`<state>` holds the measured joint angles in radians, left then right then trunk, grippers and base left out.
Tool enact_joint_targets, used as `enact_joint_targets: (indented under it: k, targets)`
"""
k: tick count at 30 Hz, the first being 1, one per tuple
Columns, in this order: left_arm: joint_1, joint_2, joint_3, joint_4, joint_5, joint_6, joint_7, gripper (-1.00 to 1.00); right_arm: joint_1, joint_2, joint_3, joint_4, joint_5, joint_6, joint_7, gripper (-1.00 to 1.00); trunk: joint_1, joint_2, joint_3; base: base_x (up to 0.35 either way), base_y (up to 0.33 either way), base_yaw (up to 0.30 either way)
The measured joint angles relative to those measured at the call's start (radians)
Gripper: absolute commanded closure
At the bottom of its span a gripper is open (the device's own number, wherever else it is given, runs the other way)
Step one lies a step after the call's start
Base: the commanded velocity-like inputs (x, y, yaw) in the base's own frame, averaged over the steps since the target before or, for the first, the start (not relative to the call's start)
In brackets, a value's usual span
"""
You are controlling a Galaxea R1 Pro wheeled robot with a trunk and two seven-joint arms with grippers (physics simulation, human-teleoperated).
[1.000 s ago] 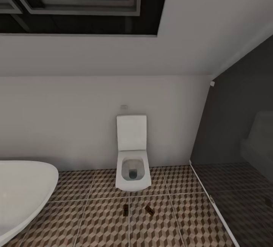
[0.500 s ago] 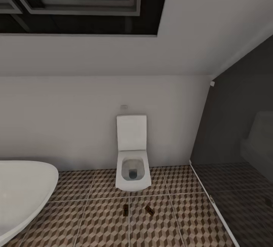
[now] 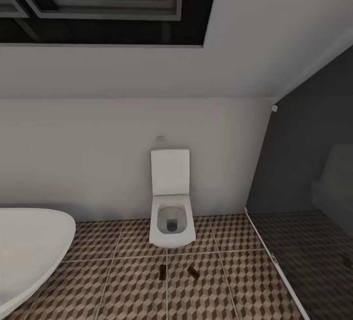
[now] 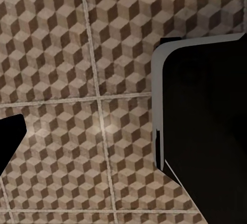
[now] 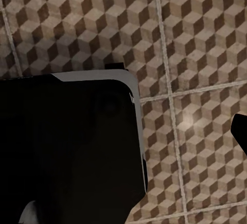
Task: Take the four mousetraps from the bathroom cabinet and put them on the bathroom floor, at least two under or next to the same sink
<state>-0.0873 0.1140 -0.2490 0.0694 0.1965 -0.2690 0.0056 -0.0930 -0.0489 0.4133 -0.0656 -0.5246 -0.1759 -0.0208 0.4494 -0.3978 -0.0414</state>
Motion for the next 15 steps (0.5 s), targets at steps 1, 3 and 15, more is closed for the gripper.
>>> enact_joint_targets:
  k: [1, 3, 15]
  targets:
    - [0.000, 0.000, 0.000, 0.000, 0.000, 0.000, 0.000, -1.00, 0.000, 0.000, 0.000, 0.000, 0.000, 0.000, 0.000, -1.00, 0.000, 0.000, 0.000, 0.000, 0.000, 0.000]
    - [0.000, 0.000, 0.000, 0.000, 0.000, 0.000, 0.000, -1.00, 0.000, 0.000, 0.000, 0.000, 0.000, 0.000, 0.000, -1.00, 0.000, 0.000, 0.000, 0.000, 0.000, 0.000]
    - [0.000, 0.000, 0.000, 0.000, 0.000, 0.000, 0.000, -1.00, 0.000, 0.000, 0.000, 0.000, 0.000, 0.000, 0.000, -1.00, 0.000, 0.000, 0.000, 0.000, 0.000, 0.000]
